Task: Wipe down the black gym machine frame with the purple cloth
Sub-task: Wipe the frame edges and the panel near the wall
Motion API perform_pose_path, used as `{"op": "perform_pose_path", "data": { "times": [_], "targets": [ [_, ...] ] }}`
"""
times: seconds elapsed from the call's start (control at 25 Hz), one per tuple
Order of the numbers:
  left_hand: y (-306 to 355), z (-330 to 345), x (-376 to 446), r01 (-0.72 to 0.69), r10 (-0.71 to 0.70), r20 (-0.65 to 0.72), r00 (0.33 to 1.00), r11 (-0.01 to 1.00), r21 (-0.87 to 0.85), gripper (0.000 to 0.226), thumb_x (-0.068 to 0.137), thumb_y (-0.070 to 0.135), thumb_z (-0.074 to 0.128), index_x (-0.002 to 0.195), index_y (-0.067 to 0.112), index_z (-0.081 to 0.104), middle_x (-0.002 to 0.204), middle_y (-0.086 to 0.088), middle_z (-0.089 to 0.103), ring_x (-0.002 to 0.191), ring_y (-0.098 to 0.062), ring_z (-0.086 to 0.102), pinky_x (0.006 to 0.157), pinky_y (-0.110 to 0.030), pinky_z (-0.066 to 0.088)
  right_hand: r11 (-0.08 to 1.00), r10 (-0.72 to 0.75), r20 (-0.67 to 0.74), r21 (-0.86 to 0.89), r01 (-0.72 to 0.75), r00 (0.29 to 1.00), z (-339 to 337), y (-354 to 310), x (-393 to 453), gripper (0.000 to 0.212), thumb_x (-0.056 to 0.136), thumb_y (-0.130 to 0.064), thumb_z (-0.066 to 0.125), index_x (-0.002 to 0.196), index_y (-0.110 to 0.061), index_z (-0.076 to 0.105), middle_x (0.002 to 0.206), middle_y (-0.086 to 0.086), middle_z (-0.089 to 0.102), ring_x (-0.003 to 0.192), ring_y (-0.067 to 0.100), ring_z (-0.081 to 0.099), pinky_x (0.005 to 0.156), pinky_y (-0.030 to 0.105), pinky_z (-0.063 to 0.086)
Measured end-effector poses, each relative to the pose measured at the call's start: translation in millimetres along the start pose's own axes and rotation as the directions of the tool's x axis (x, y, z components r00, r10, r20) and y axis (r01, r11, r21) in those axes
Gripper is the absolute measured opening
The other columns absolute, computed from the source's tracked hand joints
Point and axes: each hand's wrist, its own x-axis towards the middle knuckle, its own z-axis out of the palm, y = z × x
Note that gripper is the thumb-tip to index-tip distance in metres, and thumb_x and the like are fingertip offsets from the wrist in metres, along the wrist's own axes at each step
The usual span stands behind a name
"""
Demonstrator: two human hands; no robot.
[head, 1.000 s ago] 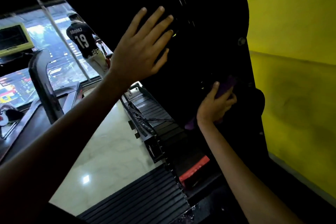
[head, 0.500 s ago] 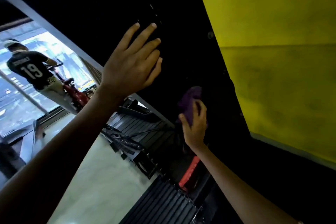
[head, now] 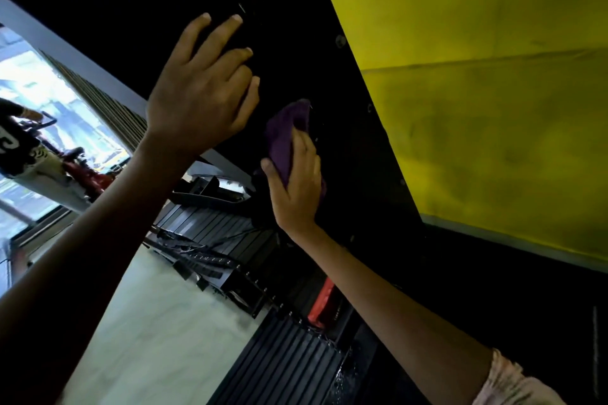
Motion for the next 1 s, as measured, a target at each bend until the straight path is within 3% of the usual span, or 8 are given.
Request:
{"op": "perform_pose_path", "data": {
  "times": [0.12,0.24,0.36,0.44,0.56,0.72,0.88,1.0],
  "targets": [
    [0,0,1,0.037,-0.038,0.057,0.998,0.999,0.029,0.033,0.100,0.024,0.044,0.097,-0.002,0.064,0.108,-0.017,0.069,0.121,-0.034,0.054,0.103,-0.045,0.031,0.998,-0.039,0.030,-0.044,0.041,0.999,-6,57,-27,0.059,0.094,-0.056,0.036,0.132,-0.012,0.042,0.132,0.012,0.048,0.111,0.022,0.050,0.092,0.029,0.040],
    [3,0,3,0.131,-0.135,0.181,0.974,0.991,0.034,0.040,0.100,0.031,0.038,0.111,-0.001,0.060,0.123,-0.019,0.061,0.126,-0.035,0.048,0.106,-0.046,0.025,0.934,0.355,-0.012,-0.041,-0.356,0.935,-14,107,-49,0.064,0.095,-0.054,0.037,0.136,-0.004,0.045,0.134,0.018,0.045,0.116,0.031,0.052,0.089,0.038,0.046],
    [10,1,2,0.199,-0.210,0.309,0.928,0.978,0.065,0.049,0.099,0.036,0.033,0.127,0.000,0.051,0.138,-0.019,0.050,0.134,-0.035,0.039,0.110,-0.048,0.016,0.587,0.808,-0.046,-0.019,-0.810,0.587,-15,129,-29,0.057,0.099,-0.043,0.040,0.145,-0.010,0.033,0.142,0.018,0.034,0.122,0.040,0.047,0.094,0.045,0.044],
    [13,2,1,0.189,-0.212,0.332,0.919,0.977,0.099,0.050,0.099,0.035,0.032,0.131,0.001,0.049,0.140,-0.018,0.048,0.135,-0.034,0.038,0.111,-0.048,0.015,0.447,0.894,-0.059,0.023,-0.894,0.445,-13,119,2,0.057,0.099,-0.044,0.038,0.146,-0.013,0.029,0.144,0.018,0.031,0.121,0.040,0.046,0.094,0.044,0.042],
    [13,2,2,0.189,-0.216,0.310,0.926,0.975,0.116,0.046,0.100,0.031,0.033,0.129,0.000,0.053,0.138,-0.018,0.051,0.133,-0.034,0.041,0.110,-0.048,0.019,0.630,0.775,-0.085,0.176,-0.756,0.626,-3,79,59,0.057,0.098,-0.039,0.044,0.145,-0.009,0.031,0.144,0.015,0.036,0.126,0.035,0.045,0.099,0.040,0.040],
    [16,1,6,0.240,-0.256,0.296,0.920,0.966,0.090,0.046,0.100,0.027,0.031,0.130,-0.001,0.052,0.137,-0.018,0.052,0.132,-0.033,0.043,0.110,-0.047,0.021,0.966,0.229,-0.103,0.149,-0.212,0.968,11,-1,117,0.054,0.094,-0.036,0.051,0.135,-0.001,0.045,0.133,0.016,0.051,0.119,0.028,0.050,0.093,0.029,0.038],
    [26,3,15,0.400,-0.397,0.308,0.864,0.915,0.057,0.053,0.094,0.030,0.038,0.138,0.001,0.043,0.143,-0.018,0.045,0.134,-0.031,0.040,0.112,-0.044,0.015,0.958,-0.285,-0.022,-0.009,0.285,0.958,2,29,124,0.055,0.094,-0.048,0.044,0.132,-0.008,0.048,0.130,0.015,0.051,0.114,0.025,0.050,0.091,0.029,0.042],
    [28,6,13,0.345,-0.369,0.331,0.868,0.929,0.133,0.054,0.095,0.031,0.037,0.141,0.002,0.037,0.148,-0.018,0.039,0.137,-0.031,0.035,0.112,-0.046,0.013,0.993,-0.113,-0.074,0.011,0.114,0.991,3,46,148,0.057,0.094,-0.048,0.046,0.131,-0.006,0.053,0.129,0.018,0.050,0.113,0.028,0.053,0.087,0.036,0.049]
  ]
}}
